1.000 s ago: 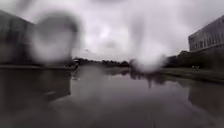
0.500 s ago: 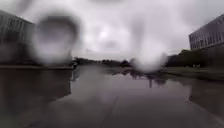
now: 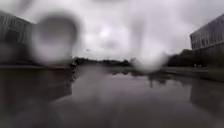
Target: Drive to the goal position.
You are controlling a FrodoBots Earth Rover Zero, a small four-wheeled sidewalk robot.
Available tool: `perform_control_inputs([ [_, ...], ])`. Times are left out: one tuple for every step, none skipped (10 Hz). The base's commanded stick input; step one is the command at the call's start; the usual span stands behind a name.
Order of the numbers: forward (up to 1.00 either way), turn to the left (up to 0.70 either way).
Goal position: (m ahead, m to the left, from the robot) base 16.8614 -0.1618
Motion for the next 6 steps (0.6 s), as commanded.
perform_control_inputs([
  [0.7, 0.0],
  [0.7, 0.0],
  [0.7, 0.0],
  [0.7, 0.0],
  [0.7, 0.18],
  [0.7, 0.35],
])
